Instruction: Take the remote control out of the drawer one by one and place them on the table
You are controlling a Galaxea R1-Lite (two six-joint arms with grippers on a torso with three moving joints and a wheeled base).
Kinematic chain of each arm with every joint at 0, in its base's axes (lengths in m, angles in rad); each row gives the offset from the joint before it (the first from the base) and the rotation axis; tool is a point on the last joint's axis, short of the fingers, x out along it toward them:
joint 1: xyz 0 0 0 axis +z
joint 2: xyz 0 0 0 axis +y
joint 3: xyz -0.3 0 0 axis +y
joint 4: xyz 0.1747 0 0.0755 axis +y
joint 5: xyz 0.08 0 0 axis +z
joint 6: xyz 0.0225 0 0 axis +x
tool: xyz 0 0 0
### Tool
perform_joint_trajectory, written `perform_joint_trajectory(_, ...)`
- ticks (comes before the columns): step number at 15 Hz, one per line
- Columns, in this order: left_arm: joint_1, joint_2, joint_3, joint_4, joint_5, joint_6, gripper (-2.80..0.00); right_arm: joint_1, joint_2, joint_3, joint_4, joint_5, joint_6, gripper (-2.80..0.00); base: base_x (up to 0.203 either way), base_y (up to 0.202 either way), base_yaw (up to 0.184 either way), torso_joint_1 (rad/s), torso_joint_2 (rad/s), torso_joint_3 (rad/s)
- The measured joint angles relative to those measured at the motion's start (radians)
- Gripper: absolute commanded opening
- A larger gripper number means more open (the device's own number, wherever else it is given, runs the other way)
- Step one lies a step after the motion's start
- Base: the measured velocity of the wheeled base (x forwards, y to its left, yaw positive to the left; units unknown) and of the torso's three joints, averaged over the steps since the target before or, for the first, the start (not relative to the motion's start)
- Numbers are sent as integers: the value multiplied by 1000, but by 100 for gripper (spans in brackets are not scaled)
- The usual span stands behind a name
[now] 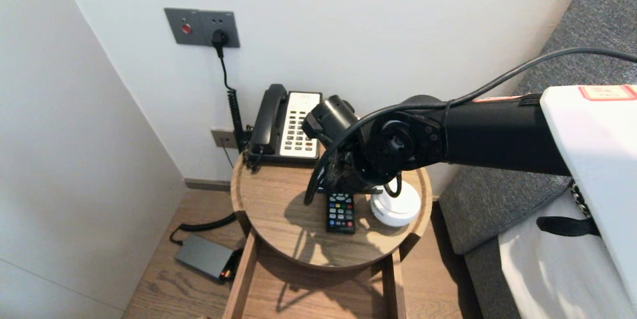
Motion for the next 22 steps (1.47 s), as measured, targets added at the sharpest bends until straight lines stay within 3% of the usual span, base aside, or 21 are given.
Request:
perform_joint_trajectory(6,1,0,0,0,0,1,-280,0,10,-4,0,0,0,-280,0,0,0,0,0,0)
perform_joint_trajectory(7,0,0,0,0,0,0,-280,0,10,-2,0,0,0,0,0,0,0,0,0,0)
perform_joint_trajectory(22,0,0,0,0,0,0,-280,23,-92,0,6,-17,-9,0,0,0,0,0,0,0)
